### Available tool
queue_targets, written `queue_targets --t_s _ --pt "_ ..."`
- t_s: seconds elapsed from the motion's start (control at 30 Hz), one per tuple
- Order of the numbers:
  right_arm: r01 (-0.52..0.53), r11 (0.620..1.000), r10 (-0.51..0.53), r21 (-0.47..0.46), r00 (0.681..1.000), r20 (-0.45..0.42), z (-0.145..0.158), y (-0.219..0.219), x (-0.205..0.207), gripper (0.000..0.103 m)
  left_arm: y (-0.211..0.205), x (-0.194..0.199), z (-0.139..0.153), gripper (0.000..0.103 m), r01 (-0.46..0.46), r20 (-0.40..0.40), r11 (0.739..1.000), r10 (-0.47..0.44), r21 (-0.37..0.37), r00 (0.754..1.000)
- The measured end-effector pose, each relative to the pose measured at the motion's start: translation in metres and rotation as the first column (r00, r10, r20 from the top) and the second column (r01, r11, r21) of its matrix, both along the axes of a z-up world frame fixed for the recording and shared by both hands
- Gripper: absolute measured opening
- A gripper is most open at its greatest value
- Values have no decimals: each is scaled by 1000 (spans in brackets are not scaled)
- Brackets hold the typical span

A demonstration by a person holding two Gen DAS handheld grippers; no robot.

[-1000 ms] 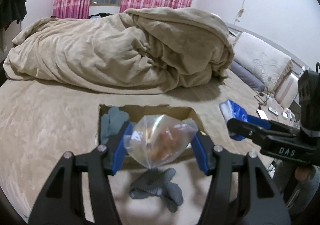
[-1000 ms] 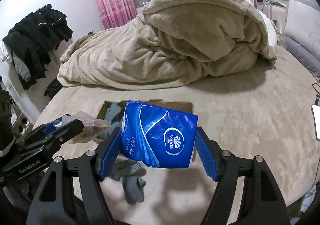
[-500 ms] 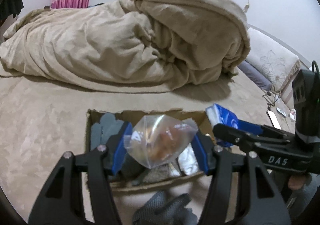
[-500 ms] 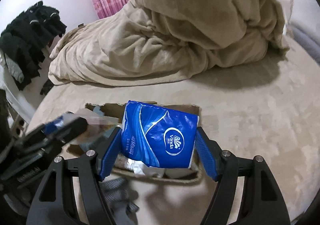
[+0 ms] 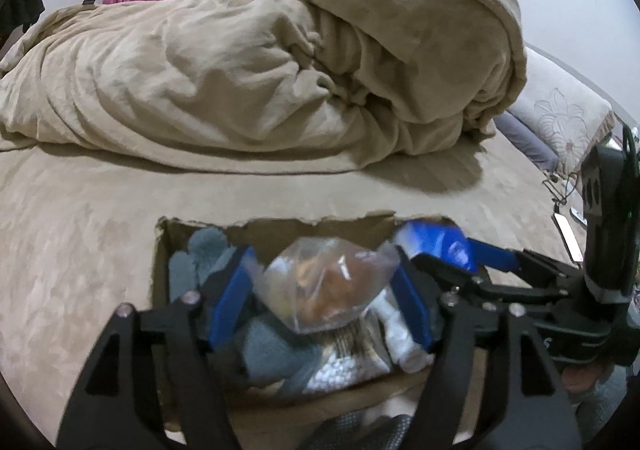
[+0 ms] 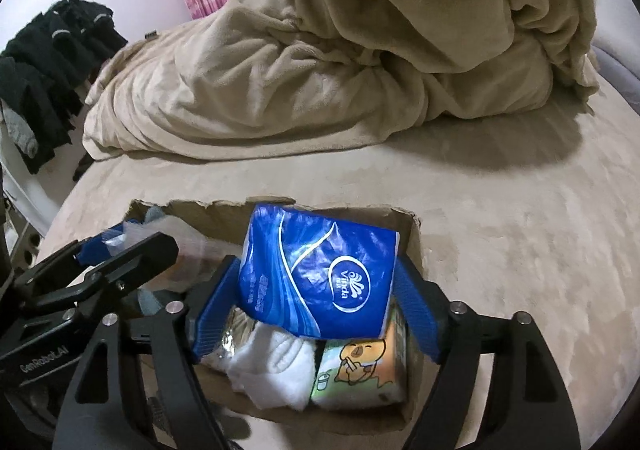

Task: Organize objects
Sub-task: 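Lower the food bag and blue tissue pack into the box and release, then reach the right gripper to the grey dotted gloves and grasp them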

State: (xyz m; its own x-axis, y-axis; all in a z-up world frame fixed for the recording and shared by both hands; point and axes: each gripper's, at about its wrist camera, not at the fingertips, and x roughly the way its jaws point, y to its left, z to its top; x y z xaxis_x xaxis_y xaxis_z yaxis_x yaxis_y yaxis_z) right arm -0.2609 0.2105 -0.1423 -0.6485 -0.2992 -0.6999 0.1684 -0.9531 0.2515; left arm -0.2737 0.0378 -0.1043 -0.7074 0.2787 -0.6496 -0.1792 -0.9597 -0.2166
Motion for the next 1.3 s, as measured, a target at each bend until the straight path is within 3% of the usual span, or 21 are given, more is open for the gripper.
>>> queue_targets --t_s 0.1,0.23,0.8,1.3 --pt "12 1000 -12 -5 1000 -24 6 2 4 89 -1 5 8 80 3 -15 1000 -3 -2 1000" --pt "25 1000 -25 -4 999 -47 20 6 13 89 -2 16 20 86 3 -35 1000 -4 -21 999" --pt "23 1000 -24 -8 990 -141 81 5 107 89 -29 116 80 86 -37 -59 999 35 -23 998" --pt "-25 999 29 28 988 -154 97 -11 172 89 -38 181 76 86 -67 -35 997 66 -30 997"
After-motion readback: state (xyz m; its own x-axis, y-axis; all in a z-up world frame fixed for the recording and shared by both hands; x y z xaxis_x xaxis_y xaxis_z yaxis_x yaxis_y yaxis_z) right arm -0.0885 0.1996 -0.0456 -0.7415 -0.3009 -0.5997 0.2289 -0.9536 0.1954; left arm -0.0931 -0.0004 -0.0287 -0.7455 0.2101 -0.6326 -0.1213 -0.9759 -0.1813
